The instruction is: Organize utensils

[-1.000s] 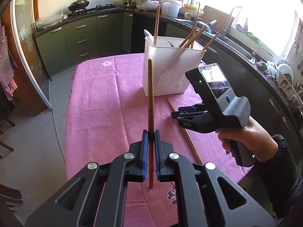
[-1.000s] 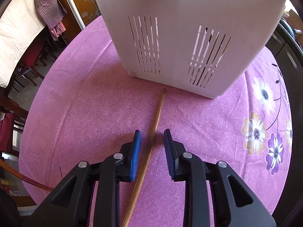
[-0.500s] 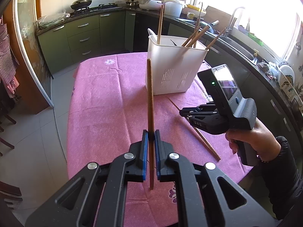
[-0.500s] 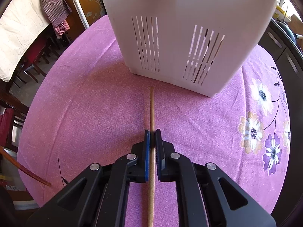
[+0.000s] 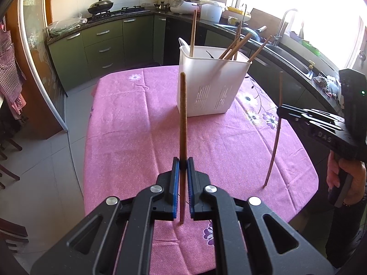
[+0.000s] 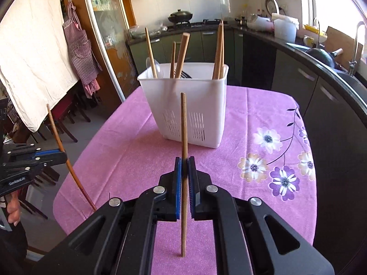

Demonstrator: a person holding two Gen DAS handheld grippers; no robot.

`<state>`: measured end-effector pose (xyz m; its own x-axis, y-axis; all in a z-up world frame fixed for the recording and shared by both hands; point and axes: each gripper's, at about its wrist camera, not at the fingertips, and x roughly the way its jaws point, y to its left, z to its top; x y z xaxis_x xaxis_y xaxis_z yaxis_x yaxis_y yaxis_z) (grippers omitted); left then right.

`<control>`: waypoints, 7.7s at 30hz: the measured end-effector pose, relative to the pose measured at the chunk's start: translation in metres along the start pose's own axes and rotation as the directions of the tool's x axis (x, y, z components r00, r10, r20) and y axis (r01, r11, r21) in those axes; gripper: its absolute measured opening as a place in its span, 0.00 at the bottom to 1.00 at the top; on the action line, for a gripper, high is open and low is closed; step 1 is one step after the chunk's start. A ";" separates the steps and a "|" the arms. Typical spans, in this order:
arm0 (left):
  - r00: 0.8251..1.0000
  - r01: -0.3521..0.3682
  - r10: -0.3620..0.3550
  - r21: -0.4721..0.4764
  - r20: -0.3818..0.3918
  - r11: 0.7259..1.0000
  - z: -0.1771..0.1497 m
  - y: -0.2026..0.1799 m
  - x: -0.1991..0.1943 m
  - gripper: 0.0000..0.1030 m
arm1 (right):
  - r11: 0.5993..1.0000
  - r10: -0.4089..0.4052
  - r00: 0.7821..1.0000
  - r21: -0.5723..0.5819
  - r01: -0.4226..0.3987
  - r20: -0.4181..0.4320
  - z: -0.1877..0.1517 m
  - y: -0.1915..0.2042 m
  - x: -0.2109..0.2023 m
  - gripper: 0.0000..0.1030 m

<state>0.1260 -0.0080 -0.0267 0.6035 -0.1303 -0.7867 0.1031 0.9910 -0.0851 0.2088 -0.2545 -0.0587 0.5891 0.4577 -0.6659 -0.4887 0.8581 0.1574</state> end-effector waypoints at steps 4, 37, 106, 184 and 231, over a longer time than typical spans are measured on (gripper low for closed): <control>1.000 0.001 -0.001 0.005 0.004 1.000 -0.001 -0.003 -0.003 0.07 | 1.000 -0.012 0.999 -0.020 0.013 0.047 -0.014 0.006 -0.030 0.06; 0.999 0.026 -0.029 0.075 0.037 0.997 0.034 -0.030 -0.020 0.07 | 0.999 0.043 0.987 -0.036 -0.038 0.155 0.001 0.009 -0.085 0.06; 0.904 -0.132 0.153 -0.080 0.400 0.988 -0.002 -0.007 -0.037 0.93 | 0.999 -0.003 0.975 0.047 -0.008 0.221 0.198 -0.028 0.031 0.07; 0.888 -0.148 0.178 -0.103 0.424 0.984 -0.113 -0.040 -0.130 0.93 | 0.990 -0.113 0.878 -0.022 0.139 0.465 -0.115 0.071 -0.200 0.95; 0.899 -0.145 0.172 -0.098 0.402 0.985 -0.115 -0.036 -0.128 0.93 | 0.992 -0.110 0.883 -0.011 0.129 0.456 -0.118 0.070 -0.191 0.95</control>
<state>-0.0459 -0.0232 0.0067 0.8785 0.0417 -0.4760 -0.0636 0.9975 -0.0300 -0.0132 -0.3094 -0.0067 0.8674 0.4162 -0.2729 -0.4157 0.9074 0.0625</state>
